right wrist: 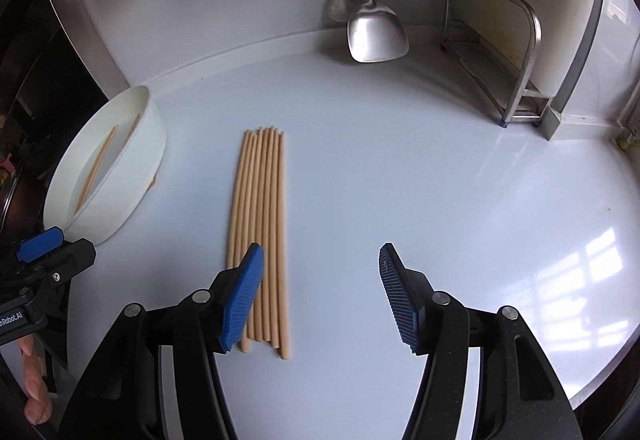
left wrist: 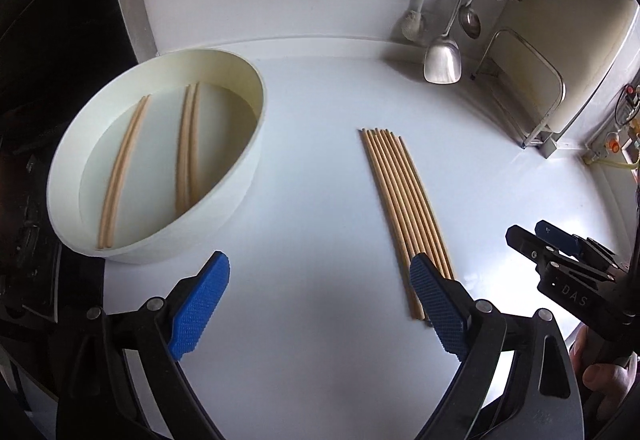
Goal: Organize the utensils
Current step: 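Move both open tools back toward the remaining chopstick bundle, then lower both open tools over the chopstick bundle and separate one chopstick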
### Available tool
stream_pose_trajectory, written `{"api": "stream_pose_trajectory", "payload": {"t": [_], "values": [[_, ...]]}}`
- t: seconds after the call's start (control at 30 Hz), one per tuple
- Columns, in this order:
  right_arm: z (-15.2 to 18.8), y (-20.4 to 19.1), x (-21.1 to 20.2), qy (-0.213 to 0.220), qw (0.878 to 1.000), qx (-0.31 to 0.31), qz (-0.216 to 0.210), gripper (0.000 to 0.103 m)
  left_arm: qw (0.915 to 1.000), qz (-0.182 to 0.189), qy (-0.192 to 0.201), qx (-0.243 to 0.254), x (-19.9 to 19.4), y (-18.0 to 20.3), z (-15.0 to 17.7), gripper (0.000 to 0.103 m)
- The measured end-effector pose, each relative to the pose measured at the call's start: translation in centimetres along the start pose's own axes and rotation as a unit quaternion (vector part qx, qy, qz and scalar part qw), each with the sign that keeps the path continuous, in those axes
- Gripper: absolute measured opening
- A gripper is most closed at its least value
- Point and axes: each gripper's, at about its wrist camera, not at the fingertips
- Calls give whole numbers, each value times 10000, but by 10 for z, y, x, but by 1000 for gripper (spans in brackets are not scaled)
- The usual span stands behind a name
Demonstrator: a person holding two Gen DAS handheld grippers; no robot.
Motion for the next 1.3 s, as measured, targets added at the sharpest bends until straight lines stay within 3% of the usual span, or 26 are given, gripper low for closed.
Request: {"api": "stream_pose_trajectory", "payload": {"t": [0.3,0.67,1.3], "values": [[-7,10,30,144,9996,-193,-123,58,9988,29,-47,-477,45,10,-7,90],[-16,5,62,179,9988,-329,-327,58,9988,-252,217,-363,63,19,-11,90],[-17,-15,79,72,9981,-601,69,58,9985,-262,187,-445,71,16,-15,90]]}}
Point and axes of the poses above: each gripper's, at about its wrist camera, not at the fingertips, and x roughly the way its jaws point, y to its right, z to its underside, and after that the axes turned 14 degrees about -y, right-handed
